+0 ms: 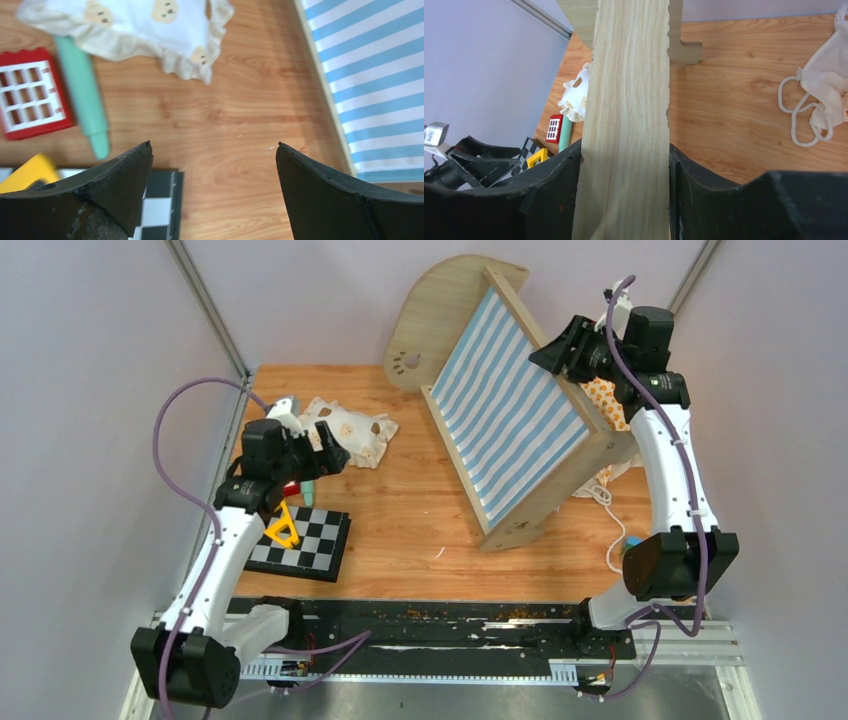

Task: Set up the pet bed
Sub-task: Adjust the bed frame at the center of the board.

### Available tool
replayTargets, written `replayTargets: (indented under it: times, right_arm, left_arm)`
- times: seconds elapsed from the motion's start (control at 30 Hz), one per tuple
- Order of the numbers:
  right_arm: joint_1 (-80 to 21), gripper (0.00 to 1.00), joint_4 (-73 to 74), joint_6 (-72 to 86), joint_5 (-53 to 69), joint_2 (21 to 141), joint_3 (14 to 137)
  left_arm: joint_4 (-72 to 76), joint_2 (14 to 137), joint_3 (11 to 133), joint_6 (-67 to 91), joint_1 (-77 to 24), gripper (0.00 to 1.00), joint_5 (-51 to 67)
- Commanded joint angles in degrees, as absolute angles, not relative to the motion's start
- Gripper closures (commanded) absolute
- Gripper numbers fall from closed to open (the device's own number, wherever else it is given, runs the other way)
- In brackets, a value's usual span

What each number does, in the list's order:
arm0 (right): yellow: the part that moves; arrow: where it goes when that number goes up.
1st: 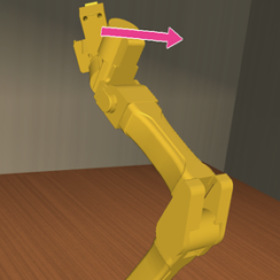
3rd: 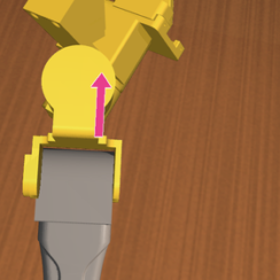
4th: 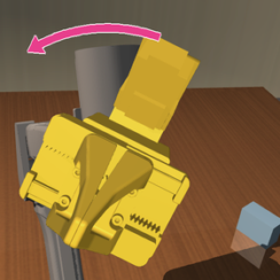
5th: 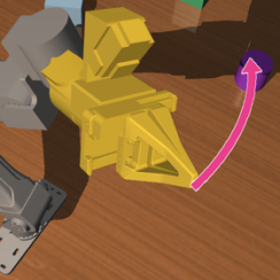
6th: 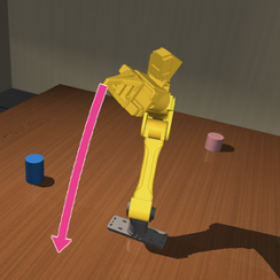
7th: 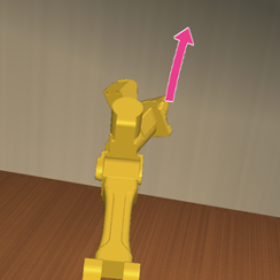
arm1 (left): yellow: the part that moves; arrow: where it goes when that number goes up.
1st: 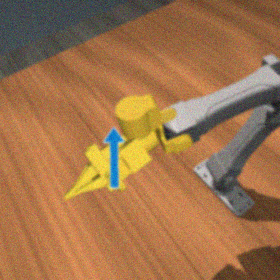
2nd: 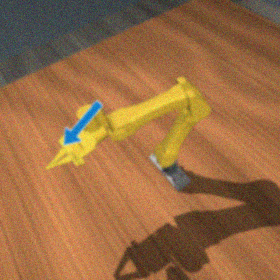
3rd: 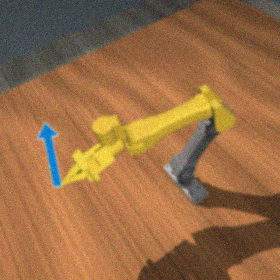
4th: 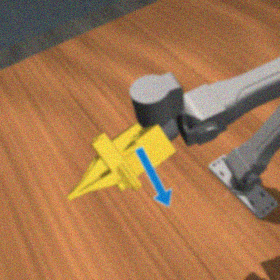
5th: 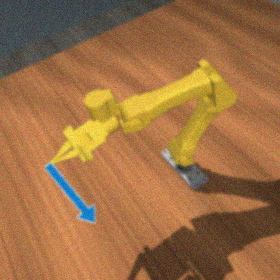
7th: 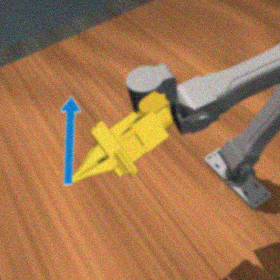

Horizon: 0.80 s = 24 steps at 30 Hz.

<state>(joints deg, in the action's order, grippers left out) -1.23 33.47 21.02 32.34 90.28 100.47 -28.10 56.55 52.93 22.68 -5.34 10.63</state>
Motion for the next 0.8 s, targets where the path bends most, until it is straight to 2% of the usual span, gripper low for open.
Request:
replayTargets:
  times: [0.0,0.13,0.23,0.4,0.5,0.6,0.77]
  right_arm:
    - [-0.7,1.0,32.5,21.7,39.8,93.0,92.9]
    - [1.5,1.0,30.9,21.8,40.0,92.8,89.0]
    - [2.0,1.0,30.3,22.1,40.1,92.7,87.0]
    - [2.3,1.0,30.0,22.2,40.0,93.0,85.4]
    - [2.3,1.0,30.0,22.1,39.8,93.1,85.0]
    - [2.4,1.0,30.1,21.8,39.5,93.0,84.7]
    - [2.4,1.0,30.1,21.6,39.2,92.6,83.6]
  left_arm:
    - [-14.8,62.3,54.7,30.2,-11.6,0.0,12.4]
    - [-7.4,71.4,57.6,33.5,-22.3,0.01,7.5]
    - [-0.9,79.7,59.2,39.3,-26.3,0.09,6.3]
    - [8.9,93.5,63.5,46.9,-30.2,0.21,6.0]
    - [11.0,100.0,67.8,48.3,-32.4,0.24,5.9]
    - [13.1,104.5,69.9,50.4,-33.5,0.28,5.7]
    - [14.9,107.8,70.6,52.8,-33.6,0.44,5.7]
